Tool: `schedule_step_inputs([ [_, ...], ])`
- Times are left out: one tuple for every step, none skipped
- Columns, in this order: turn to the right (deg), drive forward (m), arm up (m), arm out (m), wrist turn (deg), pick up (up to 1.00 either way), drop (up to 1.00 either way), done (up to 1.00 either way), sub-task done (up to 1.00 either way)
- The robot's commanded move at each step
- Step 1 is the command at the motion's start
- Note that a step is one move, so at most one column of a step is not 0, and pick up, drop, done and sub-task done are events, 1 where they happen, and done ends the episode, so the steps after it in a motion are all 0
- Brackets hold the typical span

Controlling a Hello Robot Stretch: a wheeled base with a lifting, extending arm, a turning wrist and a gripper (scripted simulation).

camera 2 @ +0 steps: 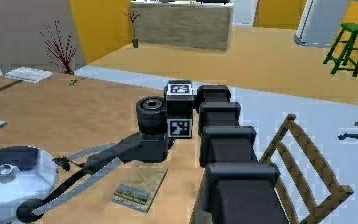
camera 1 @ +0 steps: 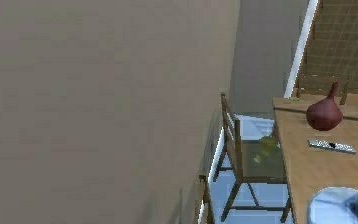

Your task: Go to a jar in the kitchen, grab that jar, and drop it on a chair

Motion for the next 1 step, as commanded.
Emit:
schedule_step_inputs([
  [0.0,0.0,0.0,0.0,0.0,0.0,1.0,0.0,0.0],
])
